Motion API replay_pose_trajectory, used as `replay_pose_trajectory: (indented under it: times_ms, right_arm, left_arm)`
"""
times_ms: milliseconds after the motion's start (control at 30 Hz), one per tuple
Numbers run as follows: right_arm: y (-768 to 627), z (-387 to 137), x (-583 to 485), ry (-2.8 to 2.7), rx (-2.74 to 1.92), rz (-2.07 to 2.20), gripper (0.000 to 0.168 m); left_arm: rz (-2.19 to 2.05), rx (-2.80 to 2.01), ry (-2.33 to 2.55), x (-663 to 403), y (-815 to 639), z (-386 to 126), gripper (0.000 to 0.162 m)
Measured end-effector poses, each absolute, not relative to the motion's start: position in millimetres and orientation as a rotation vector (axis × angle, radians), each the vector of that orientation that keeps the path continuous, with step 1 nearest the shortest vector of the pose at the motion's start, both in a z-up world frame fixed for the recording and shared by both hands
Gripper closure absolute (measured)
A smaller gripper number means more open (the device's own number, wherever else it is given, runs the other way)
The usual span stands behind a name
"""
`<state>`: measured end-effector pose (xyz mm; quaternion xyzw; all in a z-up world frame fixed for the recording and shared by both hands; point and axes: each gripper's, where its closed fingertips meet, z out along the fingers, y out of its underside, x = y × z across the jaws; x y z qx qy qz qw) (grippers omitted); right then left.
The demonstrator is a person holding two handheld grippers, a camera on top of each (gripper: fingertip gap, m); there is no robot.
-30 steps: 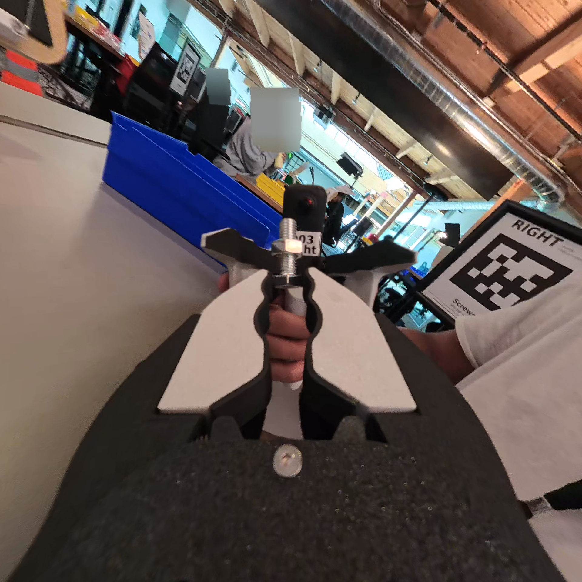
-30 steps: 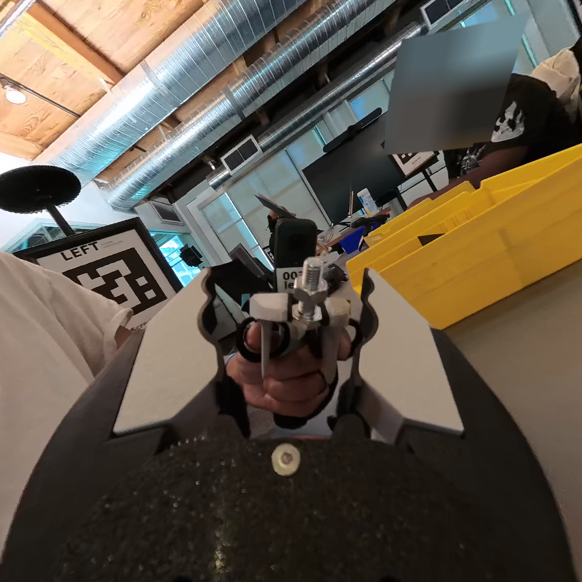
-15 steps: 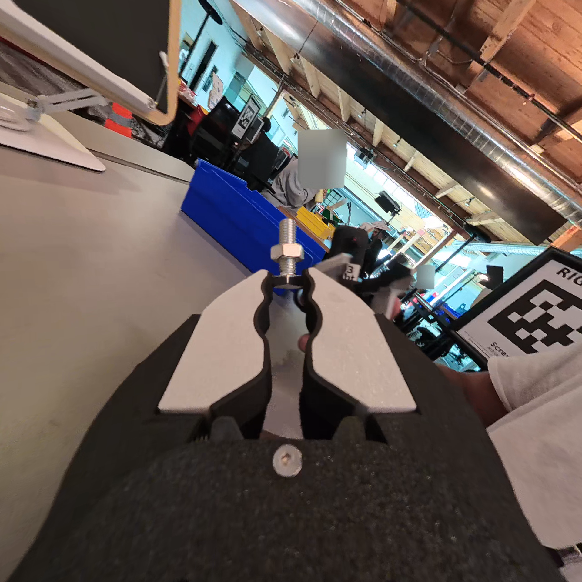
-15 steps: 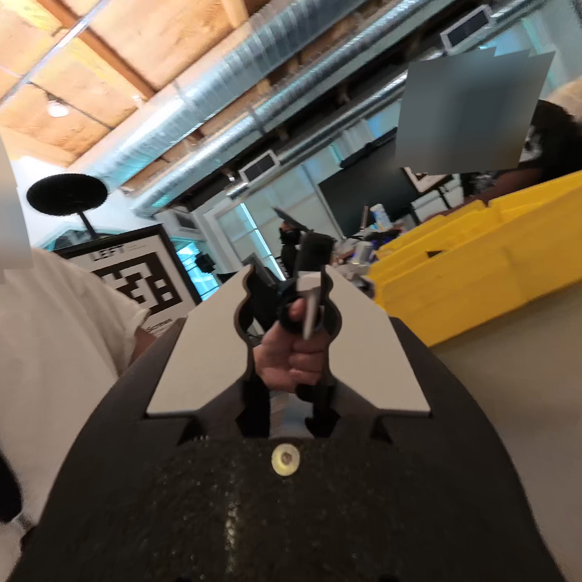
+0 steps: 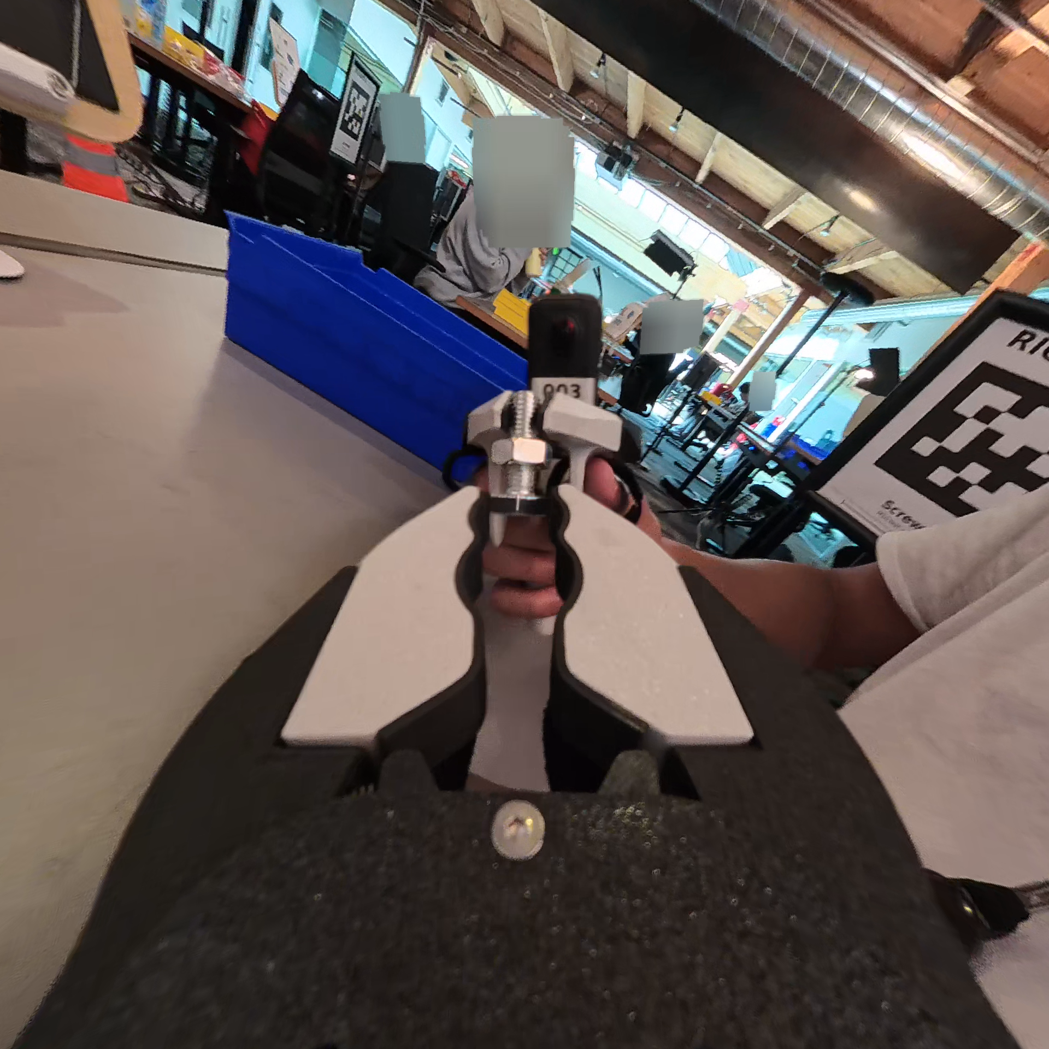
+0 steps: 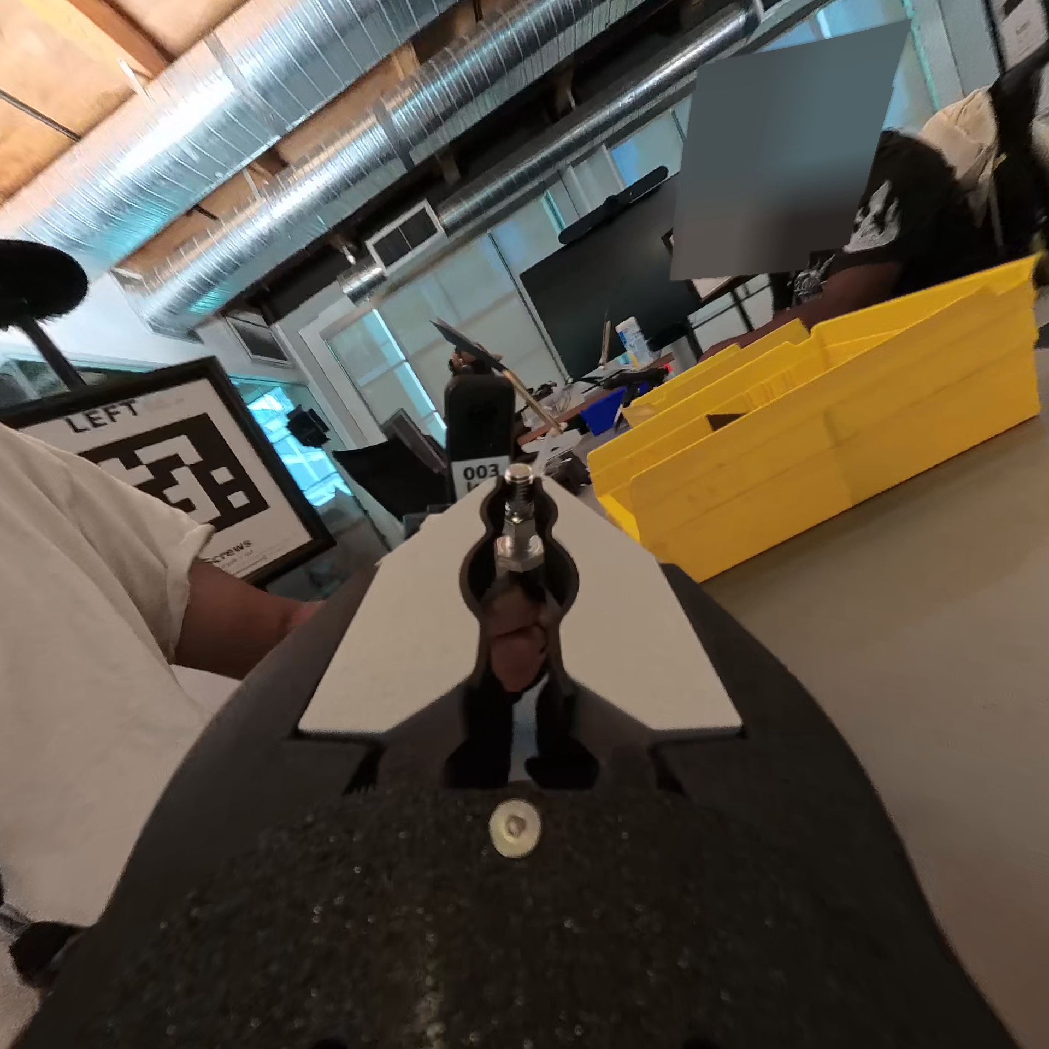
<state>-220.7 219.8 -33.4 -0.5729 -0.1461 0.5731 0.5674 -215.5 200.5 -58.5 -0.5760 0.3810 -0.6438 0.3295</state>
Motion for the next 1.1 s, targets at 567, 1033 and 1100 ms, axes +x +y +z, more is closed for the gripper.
replay_pose_trajectory:
  times_ms: [567,1033,1100]
  right_arm:
    - [285,-147,151,-0.115,-2.629,0.236,0.159]
    - [290,-116,135,-0.040,-2.356,0.224,0.148]
    - [264,-68,125,-0.068,-2.128,0.129,0.139]
  left_arm:
    - [-1.267,-1.596,1.202,-216,209,-94,0.115]
    - [-0.878,-1.531,1.060,-270,237,-79,0.104]
    - [-0.803,-1.521,0.946,-298,245,-71,0.104]
